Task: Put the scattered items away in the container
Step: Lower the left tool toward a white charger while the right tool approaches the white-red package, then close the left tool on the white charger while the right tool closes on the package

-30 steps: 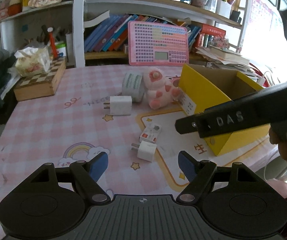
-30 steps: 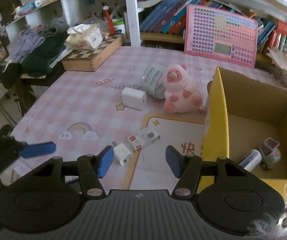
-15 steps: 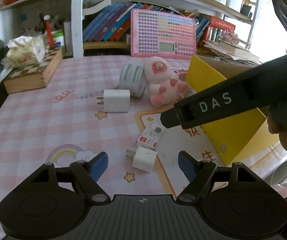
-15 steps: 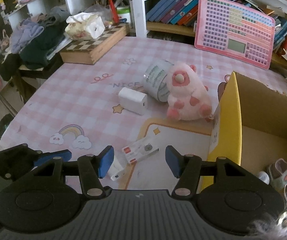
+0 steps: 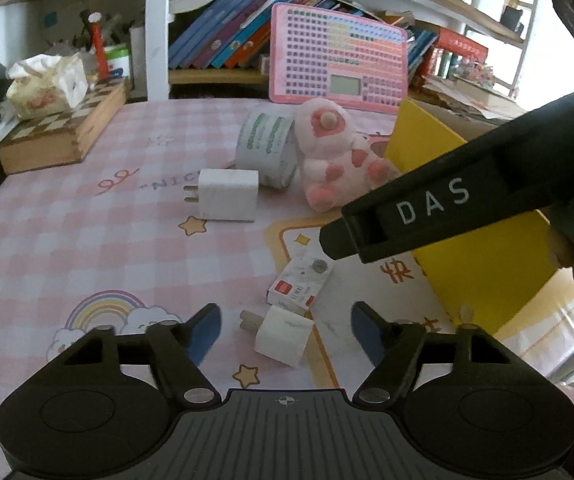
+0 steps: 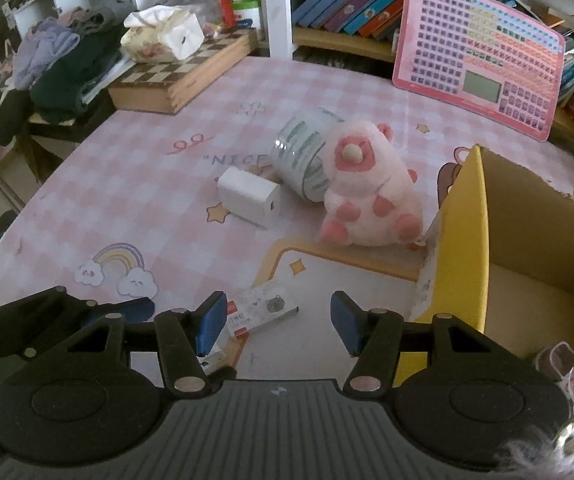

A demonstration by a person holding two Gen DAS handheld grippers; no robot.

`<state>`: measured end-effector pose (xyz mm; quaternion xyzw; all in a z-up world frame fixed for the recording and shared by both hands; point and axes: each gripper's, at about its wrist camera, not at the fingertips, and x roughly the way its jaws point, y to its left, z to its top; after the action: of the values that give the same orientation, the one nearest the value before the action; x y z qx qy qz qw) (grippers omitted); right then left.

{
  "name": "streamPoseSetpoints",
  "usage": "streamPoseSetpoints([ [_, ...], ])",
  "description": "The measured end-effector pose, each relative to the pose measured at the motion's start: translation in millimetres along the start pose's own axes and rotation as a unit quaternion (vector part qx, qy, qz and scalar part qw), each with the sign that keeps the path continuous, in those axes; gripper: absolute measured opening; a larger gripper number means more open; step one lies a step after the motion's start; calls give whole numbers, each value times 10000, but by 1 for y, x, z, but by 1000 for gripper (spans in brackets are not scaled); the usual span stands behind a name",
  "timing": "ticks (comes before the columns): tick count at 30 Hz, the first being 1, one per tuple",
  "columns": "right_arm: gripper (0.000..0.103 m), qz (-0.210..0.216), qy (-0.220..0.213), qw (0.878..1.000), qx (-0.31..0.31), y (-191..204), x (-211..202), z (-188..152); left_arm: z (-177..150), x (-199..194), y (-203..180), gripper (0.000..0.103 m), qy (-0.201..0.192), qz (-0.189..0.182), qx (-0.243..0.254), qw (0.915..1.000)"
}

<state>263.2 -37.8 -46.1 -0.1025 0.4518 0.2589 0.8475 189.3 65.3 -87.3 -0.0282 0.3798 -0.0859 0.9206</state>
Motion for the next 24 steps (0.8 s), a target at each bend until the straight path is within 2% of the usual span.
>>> streamPoseSetpoints([
  [10, 56, 134, 193, 9997, -21, -2, 14, 6, -1, 24, -6, 68, 215, 147, -7, 9997],
  [12, 56, 181, 269, 9995, -23, -1, 18, 6, -2, 27, -2, 61, 256, 199, -72, 9994],
  [14, 56, 223, 349, 9991, 13, -1, 23, 6, -3, 27, -2, 49, 214, 269, -39, 9994],
  [16, 56, 259, 418, 9988, 67, -1, 27, 6, -4, 27, -2, 45, 175, 278, 28, 9995],
  [20, 56, 326, 540, 9979, 166, 0, 35, 9, -6, 24, 4, 44, 164, 334, 19, 9993],
  [24, 56, 357, 671, 9970, 168, 4, 45, 11, -8, 16, 20, 44, 205, 512, -196, 9983],
])
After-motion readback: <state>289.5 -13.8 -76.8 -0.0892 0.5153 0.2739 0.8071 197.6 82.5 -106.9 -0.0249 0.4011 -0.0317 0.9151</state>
